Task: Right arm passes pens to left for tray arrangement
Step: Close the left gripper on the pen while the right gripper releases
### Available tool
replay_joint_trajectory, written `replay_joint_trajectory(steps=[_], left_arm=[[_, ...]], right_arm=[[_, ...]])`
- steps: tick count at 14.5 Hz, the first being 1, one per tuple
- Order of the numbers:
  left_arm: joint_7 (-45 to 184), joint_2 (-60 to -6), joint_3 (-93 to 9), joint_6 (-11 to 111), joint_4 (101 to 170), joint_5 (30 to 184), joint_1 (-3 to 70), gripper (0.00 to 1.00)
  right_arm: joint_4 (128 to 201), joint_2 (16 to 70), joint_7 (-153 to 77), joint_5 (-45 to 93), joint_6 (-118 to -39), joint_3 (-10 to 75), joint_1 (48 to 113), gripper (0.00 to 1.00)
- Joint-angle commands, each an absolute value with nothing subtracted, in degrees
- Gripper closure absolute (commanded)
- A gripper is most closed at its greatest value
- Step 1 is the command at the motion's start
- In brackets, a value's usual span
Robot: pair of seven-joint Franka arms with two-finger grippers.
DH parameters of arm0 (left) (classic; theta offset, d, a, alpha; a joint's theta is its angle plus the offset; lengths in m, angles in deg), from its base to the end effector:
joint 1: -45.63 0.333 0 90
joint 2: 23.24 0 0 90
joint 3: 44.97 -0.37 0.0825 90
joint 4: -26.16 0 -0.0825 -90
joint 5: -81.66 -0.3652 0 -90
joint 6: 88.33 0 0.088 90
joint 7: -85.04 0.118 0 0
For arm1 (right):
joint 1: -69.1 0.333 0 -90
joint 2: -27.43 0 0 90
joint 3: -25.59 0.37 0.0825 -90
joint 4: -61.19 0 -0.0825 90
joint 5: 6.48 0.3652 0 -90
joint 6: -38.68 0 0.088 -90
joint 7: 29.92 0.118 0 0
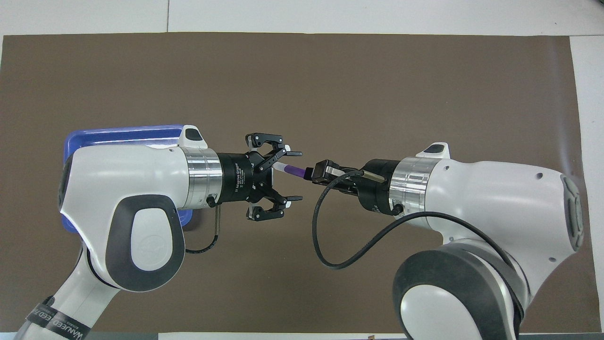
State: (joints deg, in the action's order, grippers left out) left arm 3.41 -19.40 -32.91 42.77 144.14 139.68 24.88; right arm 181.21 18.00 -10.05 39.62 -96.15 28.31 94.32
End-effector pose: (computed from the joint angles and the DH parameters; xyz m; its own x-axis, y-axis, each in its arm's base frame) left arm 0.4459 -0.3223 0.5586 0.1455 0.6387 -0.7556 0.9890 -0.0746 0.1274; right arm 0.4537 0.2602 0.5948 0.9525 -0.3031 -0.0280 -0.2348 -0.6731 -0.7013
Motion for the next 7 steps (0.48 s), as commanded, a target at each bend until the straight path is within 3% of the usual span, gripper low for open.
replay_joint_trajectory(steps=[1,7], left_arm=[[4.9,-18.4,-33.5,43.9,145.6,141.3,24.3,0.35],[5.1,-18.4,-33.6,42.6,145.1,141.2,24.8,0.46]], right_arm=[[182.0,17.0,-10.3,40.9,-96.8,28.4,94.4,1.00],[182.0,17.1,-10.4,40.9,-97.0,28.3,94.4,1.00]])
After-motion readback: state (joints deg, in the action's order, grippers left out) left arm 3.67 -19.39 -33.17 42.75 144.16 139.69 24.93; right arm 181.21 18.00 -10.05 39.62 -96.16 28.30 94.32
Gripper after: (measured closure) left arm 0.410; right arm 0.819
